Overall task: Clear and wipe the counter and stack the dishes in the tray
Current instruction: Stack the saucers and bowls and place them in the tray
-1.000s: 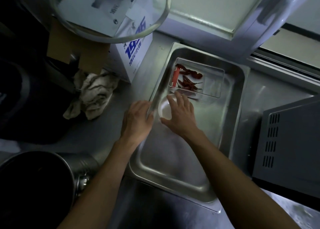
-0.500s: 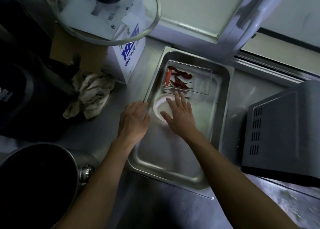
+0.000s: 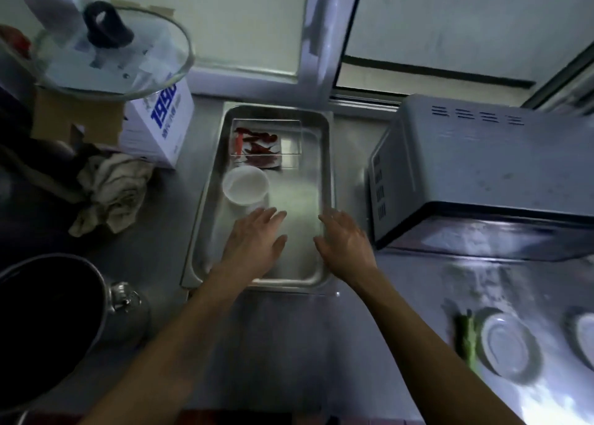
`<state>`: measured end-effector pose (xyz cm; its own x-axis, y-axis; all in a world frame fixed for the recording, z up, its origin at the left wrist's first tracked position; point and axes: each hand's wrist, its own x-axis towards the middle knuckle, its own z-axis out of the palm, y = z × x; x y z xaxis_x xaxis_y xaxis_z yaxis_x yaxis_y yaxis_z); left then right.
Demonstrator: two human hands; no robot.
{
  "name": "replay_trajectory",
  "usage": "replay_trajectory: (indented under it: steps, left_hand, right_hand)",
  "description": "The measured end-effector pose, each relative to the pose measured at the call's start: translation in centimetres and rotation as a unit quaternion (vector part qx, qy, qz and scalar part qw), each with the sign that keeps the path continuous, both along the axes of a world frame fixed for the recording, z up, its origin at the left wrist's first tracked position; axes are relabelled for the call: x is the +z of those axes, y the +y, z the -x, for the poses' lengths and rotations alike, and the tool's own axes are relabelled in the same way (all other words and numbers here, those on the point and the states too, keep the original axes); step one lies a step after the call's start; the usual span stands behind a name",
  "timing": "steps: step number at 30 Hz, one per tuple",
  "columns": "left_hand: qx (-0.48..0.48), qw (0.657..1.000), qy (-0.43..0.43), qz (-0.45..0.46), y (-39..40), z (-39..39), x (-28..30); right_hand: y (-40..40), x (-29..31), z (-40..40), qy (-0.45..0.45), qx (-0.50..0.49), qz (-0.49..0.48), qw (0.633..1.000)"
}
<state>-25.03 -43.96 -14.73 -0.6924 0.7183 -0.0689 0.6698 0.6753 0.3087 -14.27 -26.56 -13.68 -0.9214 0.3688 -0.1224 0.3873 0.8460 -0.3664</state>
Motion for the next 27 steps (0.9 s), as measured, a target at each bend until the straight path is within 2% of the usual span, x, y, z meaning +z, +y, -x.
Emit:
replay_trajectory:
  steps: [7,15,27]
  left_hand:
    - [-0.055,0.998,-0.003,-0.023,2.8,-9.3,2.0]
    - [-0.148,0.988,0.009,-0.031,6.5,-21.7,4.2]
    - [-0.332,0.941,0.01,-0.058,15.9,-37.8,6.1]
  right_hand:
    - [1.5,1.2,-12.1,0.028,-0.073,0.018,0.997]
    - [3.0,2.0,-28.3,0.083,-0.23,-0.001,0.97]
    - [5.3,3.9,-49.6,0.085,-0.397,-0.006,0.914]
